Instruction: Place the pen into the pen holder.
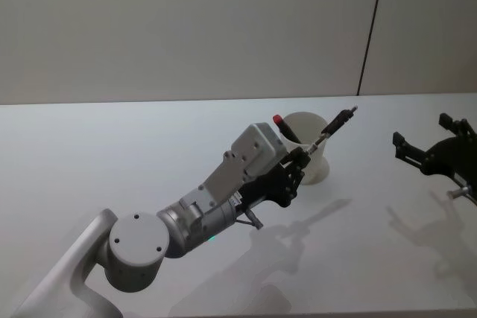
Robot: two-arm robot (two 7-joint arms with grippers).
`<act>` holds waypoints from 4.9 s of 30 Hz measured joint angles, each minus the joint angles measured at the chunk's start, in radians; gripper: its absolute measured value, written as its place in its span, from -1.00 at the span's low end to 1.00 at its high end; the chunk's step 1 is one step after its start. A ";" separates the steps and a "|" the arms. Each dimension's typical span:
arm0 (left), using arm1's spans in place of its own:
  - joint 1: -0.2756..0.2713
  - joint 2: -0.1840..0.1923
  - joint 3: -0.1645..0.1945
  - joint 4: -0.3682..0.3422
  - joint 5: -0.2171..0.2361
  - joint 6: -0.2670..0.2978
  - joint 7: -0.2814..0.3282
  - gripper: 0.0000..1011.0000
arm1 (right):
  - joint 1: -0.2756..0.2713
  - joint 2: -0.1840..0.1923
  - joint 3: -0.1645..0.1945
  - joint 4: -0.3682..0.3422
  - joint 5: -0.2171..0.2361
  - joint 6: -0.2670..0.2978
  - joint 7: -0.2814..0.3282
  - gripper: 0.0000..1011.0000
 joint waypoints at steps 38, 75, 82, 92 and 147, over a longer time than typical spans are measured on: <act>0.001 0.000 0.000 -0.001 0.002 0.002 0.002 -0.74 | -0.020 0.059 0.033 -0.022 0.423 0.308 0.333 0.98; 0.001 0.000 0.000 -0.001 0.001 0.002 0.002 -0.74 | 0.044 -0.043 -0.042 -0.028 0.674 0.448 0.038 0.98; 0.001 0.000 0.000 -0.001 0.001 0.002 0.002 -0.74 | 0.067 -0.058 -0.052 0.001 0.702 0.462 -0.023 0.98; 0.001 0.000 0.001 -0.001 0.001 0.002 0.002 -0.74 | 0.085 -0.070 -0.062 0.027 0.744 0.467 -0.053 0.98; 0.001 0.000 0.001 -0.001 0.001 0.002 0.002 -0.74 | 0.069 -0.074 -0.106 0.030 0.872 0.329 -0.036 -0.63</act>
